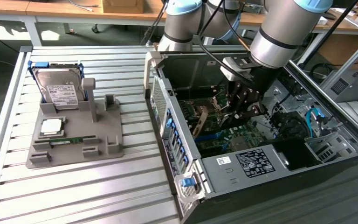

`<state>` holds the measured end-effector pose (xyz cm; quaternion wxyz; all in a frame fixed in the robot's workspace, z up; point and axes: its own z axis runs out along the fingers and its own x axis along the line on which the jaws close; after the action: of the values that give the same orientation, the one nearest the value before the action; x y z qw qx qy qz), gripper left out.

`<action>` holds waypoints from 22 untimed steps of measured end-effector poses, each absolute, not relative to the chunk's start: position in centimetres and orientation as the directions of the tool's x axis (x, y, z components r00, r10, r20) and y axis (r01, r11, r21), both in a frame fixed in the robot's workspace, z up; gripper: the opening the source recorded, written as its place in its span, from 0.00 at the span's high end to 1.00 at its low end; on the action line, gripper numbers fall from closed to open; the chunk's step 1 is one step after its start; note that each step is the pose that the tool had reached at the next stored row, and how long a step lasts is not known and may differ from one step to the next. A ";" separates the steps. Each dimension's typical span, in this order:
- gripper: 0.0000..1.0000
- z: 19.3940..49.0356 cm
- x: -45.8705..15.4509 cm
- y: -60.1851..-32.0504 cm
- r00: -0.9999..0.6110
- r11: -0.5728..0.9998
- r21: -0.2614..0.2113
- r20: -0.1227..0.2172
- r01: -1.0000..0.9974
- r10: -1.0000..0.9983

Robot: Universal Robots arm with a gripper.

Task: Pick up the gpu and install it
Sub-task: 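Insert the gpu into the slot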

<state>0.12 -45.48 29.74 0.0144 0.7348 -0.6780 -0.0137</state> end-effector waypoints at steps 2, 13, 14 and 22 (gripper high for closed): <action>0.73 29.7 0.1 -45.5 0.080 -0.080 0.040 -0.001 -0.996 -0.997; 0.73 29.7 -0.3 -45.6 0.080 -0.080 0.040 -0.001 -0.996 -0.997; 0.73 29.7 -0.3 -45.6 0.080 -0.080 0.040 -0.001 -0.996 -0.997; 0.73 29.7 -0.3 -45.6 0.080 -0.080 0.040 -0.002 -0.996 -0.997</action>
<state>-0.34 -45.57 29.69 0.0140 0.7348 -0.6780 -0.0141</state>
